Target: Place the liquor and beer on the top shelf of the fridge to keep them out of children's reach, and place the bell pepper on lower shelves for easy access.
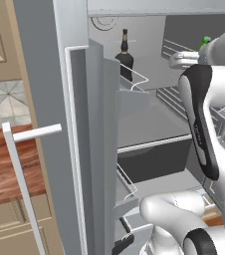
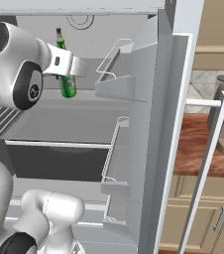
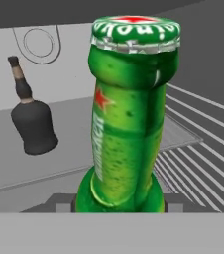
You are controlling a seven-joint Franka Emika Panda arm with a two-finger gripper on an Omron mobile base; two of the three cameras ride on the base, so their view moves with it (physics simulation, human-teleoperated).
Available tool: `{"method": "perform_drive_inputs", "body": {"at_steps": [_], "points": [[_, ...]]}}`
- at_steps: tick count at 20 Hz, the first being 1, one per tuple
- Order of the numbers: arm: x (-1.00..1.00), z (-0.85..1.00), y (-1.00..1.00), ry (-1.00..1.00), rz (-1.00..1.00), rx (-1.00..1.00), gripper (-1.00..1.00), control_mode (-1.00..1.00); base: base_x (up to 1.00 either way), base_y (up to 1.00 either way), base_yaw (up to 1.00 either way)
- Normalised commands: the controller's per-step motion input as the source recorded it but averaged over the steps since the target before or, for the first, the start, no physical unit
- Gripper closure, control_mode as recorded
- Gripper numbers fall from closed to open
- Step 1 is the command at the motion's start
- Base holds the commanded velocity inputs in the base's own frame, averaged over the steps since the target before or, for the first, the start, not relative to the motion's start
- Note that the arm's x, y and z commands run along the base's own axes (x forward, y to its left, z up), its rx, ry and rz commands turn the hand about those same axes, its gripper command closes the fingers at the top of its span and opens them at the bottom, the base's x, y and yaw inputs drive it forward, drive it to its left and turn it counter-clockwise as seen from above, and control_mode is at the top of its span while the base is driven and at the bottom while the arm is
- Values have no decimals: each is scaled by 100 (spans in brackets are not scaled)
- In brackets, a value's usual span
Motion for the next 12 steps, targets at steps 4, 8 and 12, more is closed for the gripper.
{"method": "perform_drive_inputs", "body": {"at_steps": [4, 8, 12], "points": [[32, -15, -7, 0, 0, 0, 100, -100, 0, 0, 0], [32, -21, -1, 0, 0, 0, 100, -100, 0, 0, 0], [32, -10, 0, 0, 0, 0, 100, -100, 0, 0, 0]]}}
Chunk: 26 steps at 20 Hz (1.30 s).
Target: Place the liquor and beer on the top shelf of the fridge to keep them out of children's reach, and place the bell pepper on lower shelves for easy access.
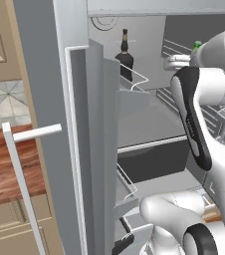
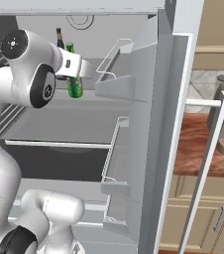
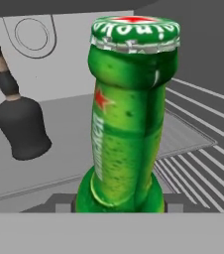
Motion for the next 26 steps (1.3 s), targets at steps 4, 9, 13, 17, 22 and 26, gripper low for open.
{"method": "perform_drive_inputs", "body": {"at_steps": [4, 9, 13, 17, 22, 26], "points": [[31, 0, 0, -3, 0, 0, 100, -100, 0, 0, 0], [34, 0, 0, -1, 0, 0, 100, -100, 0, 0, 0], [35, -6, 0, 0, 0, 0, 100, -100, 0, 0, 0], [40, -11, 0, 0, 0, 0, 100, -100, 0, 0, 0], [46, -13, 2, 0, 0, 0, 100, -100, 0, 0, 0], [49, -17, 5, 0, 0, 0, 100, -100, 0, 0, 0]]}}
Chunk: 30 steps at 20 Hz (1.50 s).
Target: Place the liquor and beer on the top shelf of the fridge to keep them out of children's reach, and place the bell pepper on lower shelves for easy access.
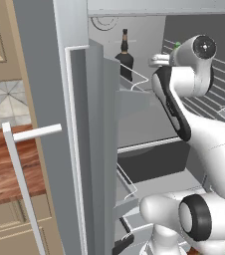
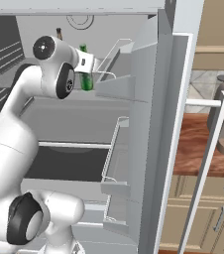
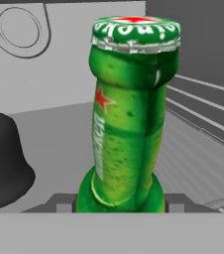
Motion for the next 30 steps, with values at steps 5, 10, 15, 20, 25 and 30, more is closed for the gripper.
{"method": "perform_drive_inputs", "body": {"at_steps": [5, 10, 15, 20, 25, 30], "points": [[48, -16, 11, 0, 0, 0, 100, -100, 0, 0, 0], [46, -13, 13, 0, 0, 0, 100, -100, 0, 0, 0], [43, -14, 16, 0, 0, 0, 100, -100, 0, 0, 0], [43, -17, 17, 0, 0, -1, 100, -100, 0, 0, 0], [38, -18, 6, 0, 0, 0, 100, -100, 0, 0, 0], [27, -14, 0, 0, 1, 0, -100, -100, 0, 0, 0]]}}
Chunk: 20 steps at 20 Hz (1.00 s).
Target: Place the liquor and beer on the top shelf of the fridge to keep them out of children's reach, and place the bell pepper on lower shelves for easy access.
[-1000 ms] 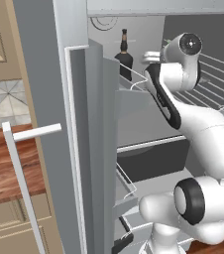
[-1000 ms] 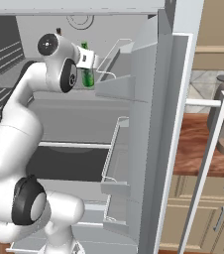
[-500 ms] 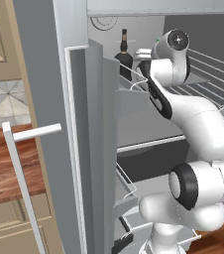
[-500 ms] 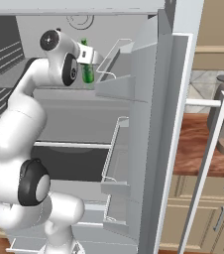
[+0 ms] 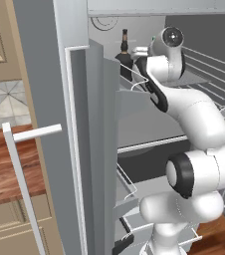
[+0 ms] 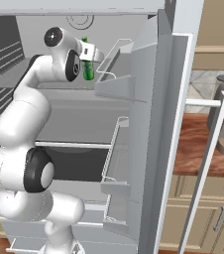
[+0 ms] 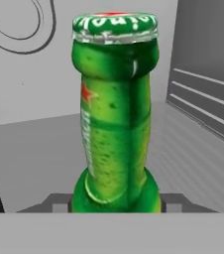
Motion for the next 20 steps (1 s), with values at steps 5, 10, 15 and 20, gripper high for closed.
{"method": "perform_drive_inputs", "body": {"at_steps": [5, 10, 15, 20], "points": [[10, -15, 0, 0, 3, 0, -100, -100, 0, 0, 0], [0, -11, 0, 0, 4, 0, -100, -100, 0, 0, 0], [-8, -3, 0, 0, 4, 0, -100, -100, 0, 0, 0], [-46, 0, 0, 0, 6, -2, -100, -100, 0, 0, 0]]}}
